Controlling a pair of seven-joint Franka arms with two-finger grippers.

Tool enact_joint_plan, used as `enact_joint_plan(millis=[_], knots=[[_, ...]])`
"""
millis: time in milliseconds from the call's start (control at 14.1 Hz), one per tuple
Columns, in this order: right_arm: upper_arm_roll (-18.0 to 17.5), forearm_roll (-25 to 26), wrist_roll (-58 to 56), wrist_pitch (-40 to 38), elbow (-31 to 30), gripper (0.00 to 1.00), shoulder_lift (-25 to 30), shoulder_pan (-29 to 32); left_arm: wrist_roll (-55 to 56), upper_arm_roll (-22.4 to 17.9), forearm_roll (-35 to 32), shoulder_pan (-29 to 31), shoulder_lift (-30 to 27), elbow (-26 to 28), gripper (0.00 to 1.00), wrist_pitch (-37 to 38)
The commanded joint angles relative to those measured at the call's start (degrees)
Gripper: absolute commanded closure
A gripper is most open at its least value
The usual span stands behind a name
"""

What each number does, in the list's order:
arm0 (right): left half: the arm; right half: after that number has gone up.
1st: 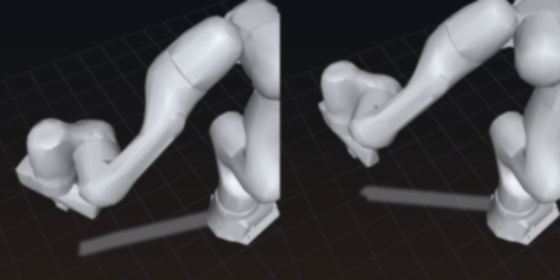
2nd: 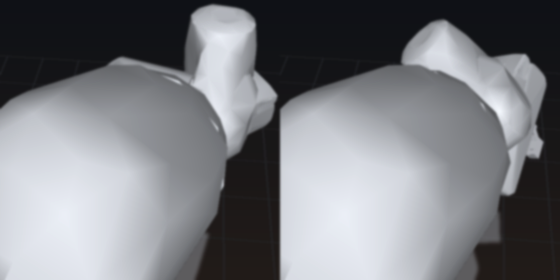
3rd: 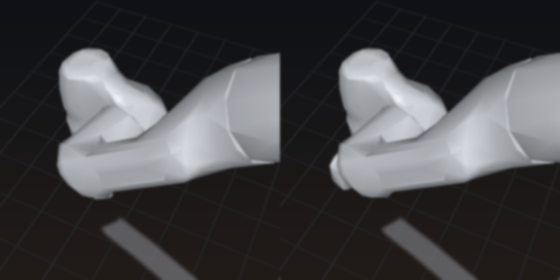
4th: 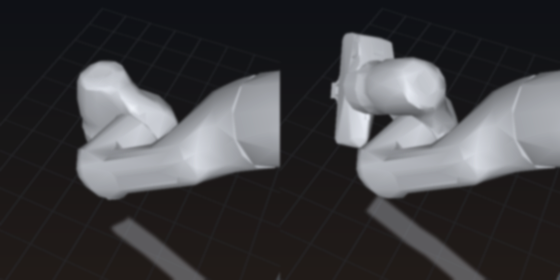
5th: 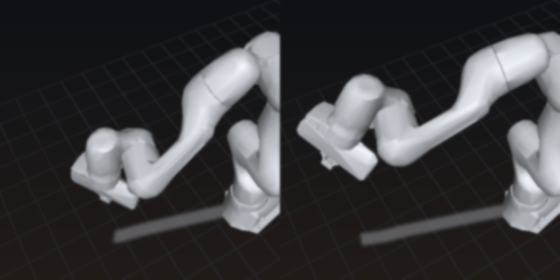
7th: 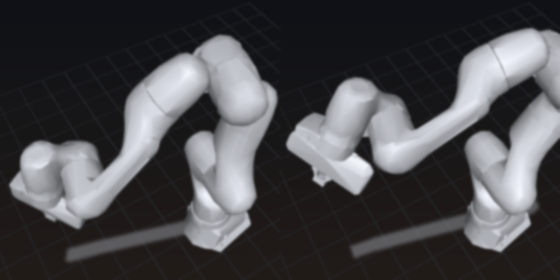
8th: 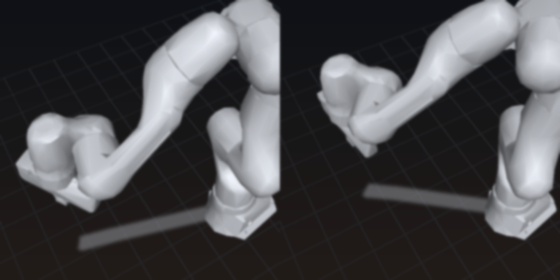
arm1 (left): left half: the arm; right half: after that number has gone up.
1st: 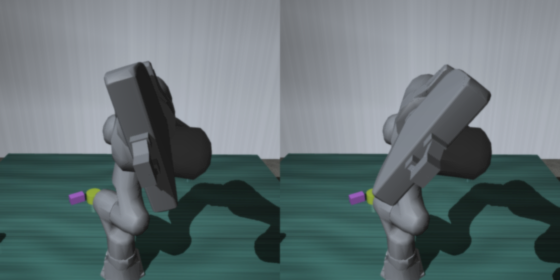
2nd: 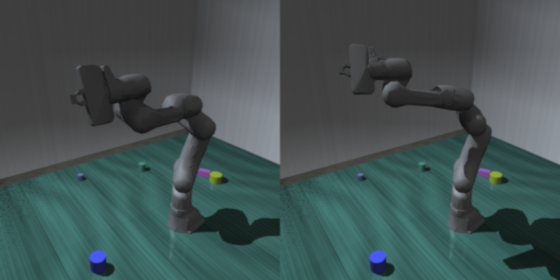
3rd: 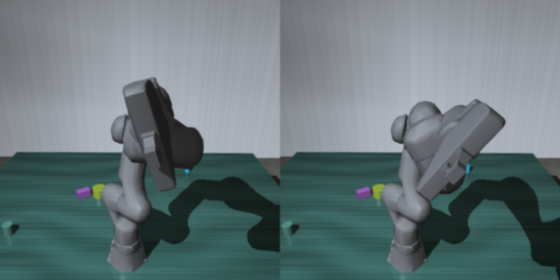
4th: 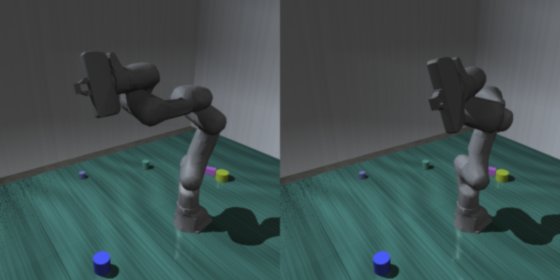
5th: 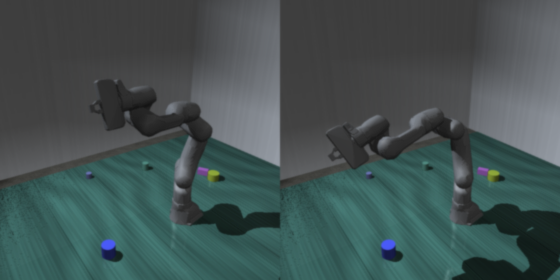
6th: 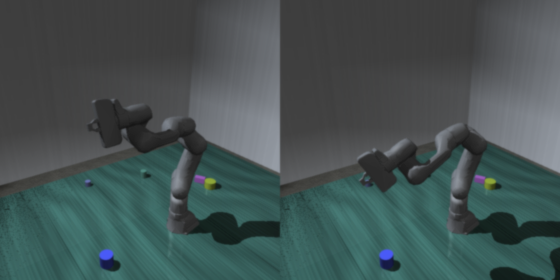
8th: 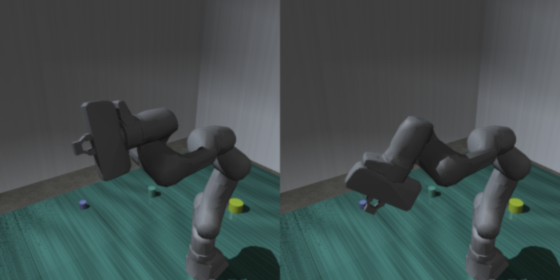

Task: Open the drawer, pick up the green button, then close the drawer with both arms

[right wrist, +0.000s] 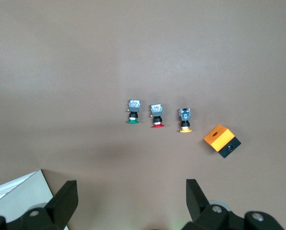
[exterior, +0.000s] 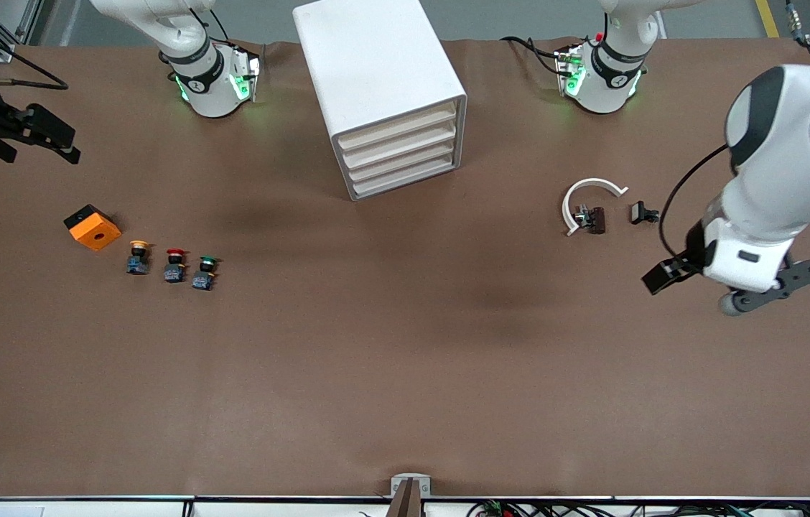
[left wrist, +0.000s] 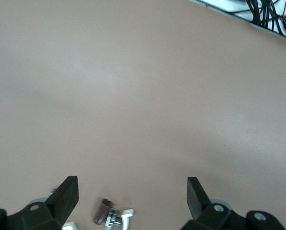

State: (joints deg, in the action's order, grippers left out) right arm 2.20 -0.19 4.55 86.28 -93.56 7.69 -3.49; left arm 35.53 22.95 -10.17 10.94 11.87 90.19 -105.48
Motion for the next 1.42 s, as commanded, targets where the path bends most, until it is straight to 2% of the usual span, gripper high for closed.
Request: enact_joint_plan(millis=[0, 284, 496, 567, 780, 851, 1347], knots=[[-0.7, 0.54, 0.19, -1.03, 3.47, 0.0, -1.8, 1.56, -3.36, 0.52, -0.11, 1.8, -4.47, 0.77, 0.0, 3.69], [-0.62, 0.72, 0.19, -1.82, 4.35, 0.0, -1.8, 1.82, -6.6, 0.61, -0.03, 1.8, -8.61, 0.77, 0.0, 12.39], [-0.7, 0.54, 0.1, -1.9, 4.27, 0.0, -1.98, 2.0, -14.85, -0.71, 1.55, 1.19, -12.22, 1.83, 0.0, 13.29], [-0.7, 0.54, 0.1, -1.9, 4.35, 0.0, -1.98, 2.0, -17.49, -2.88, 1.64, 0.49, -12.83, 1.91, 0.0, 13.37], [-0.7, 0.54, 0.02, -1.9, 4.71, 0.0, -1.89, 2.08, -23.3, -13.95, 6.37, -6.18, -16.78, 5.24, 0.0, 13.37], [-0.79, 0.54, 0.02, -1.9, 4.71, 0.0, -1.98, 2.0, -24.19, -14.85, 8.04, -6.28, -17.49, 5.6, 0.0, 13.37], [-0.79, 0.54, -4.28, -1.99, 4.71, 0.0, -1.98, 2.0, -24.72, -14.25, 9.99, -6.37, -21.18, 7.98, 0.0, 14.08]])
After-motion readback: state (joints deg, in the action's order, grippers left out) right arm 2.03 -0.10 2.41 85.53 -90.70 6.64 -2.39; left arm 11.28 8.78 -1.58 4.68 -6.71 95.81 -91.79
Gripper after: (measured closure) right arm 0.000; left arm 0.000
